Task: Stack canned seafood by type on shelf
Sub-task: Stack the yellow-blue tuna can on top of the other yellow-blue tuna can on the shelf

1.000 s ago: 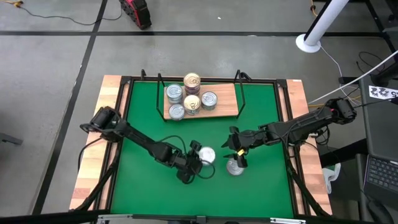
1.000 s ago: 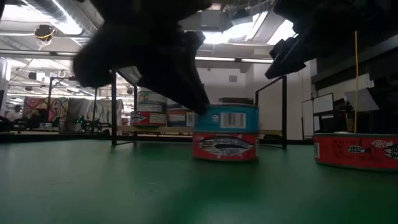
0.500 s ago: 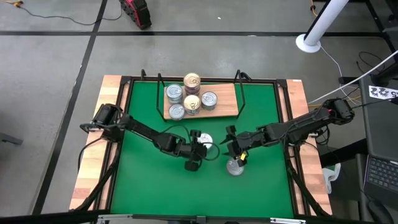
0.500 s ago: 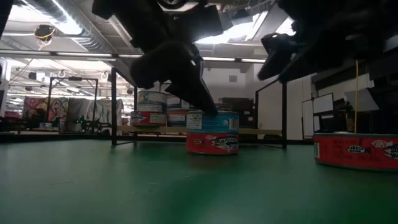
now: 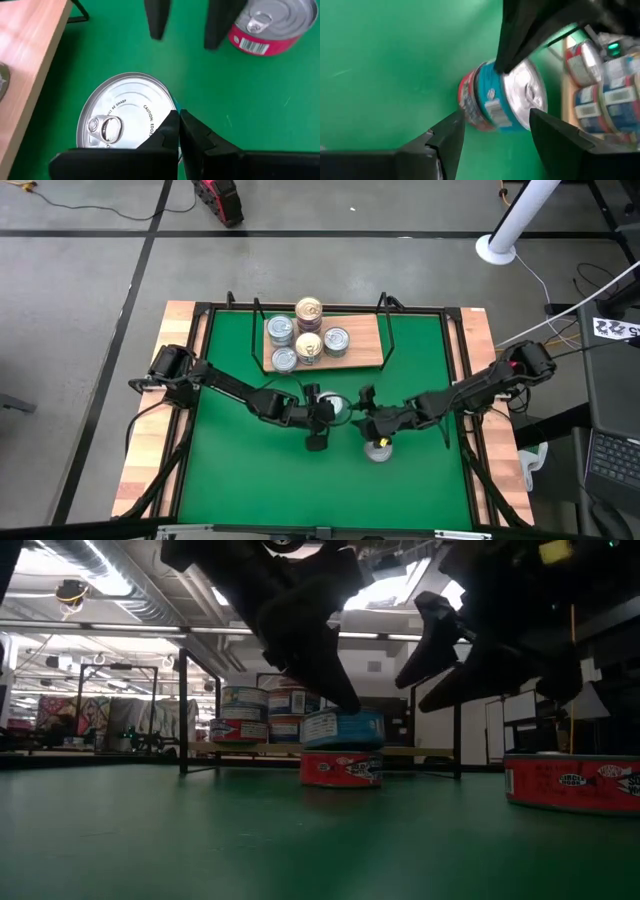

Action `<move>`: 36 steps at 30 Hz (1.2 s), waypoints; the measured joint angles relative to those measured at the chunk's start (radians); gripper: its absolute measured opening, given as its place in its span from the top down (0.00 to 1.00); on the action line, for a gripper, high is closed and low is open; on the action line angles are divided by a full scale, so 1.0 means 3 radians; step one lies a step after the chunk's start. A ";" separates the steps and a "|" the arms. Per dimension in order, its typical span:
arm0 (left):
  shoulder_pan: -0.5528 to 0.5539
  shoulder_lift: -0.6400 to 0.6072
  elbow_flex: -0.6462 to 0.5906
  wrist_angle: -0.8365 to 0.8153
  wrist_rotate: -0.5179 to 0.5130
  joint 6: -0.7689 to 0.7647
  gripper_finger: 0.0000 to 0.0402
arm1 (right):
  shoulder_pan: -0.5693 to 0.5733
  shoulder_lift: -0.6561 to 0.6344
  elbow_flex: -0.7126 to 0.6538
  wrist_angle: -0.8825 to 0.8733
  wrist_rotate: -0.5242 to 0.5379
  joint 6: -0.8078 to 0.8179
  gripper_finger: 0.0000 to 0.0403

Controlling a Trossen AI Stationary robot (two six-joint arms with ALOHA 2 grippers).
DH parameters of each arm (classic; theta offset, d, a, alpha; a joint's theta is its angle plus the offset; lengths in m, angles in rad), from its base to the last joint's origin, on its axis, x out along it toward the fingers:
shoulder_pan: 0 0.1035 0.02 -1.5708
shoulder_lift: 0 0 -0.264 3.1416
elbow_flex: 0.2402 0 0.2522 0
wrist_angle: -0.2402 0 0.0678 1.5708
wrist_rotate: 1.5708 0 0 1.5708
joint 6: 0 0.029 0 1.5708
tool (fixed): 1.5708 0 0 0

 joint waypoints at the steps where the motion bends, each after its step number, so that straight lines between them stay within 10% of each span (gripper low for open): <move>1: 0.0005 0.0000 0.0000 0.0013 0.0002 -0.0033 1.00 | 0.0018 0.0045 0.0000 0.0076 0.0059 -0.0039 0.45; 36: 0.0103 0.0000 0.0006 0.0249 0.0227 -0.0732 1.00 | 0.0123 0.0623 0.0001 0.0598 0.0956 -0.0725 0.45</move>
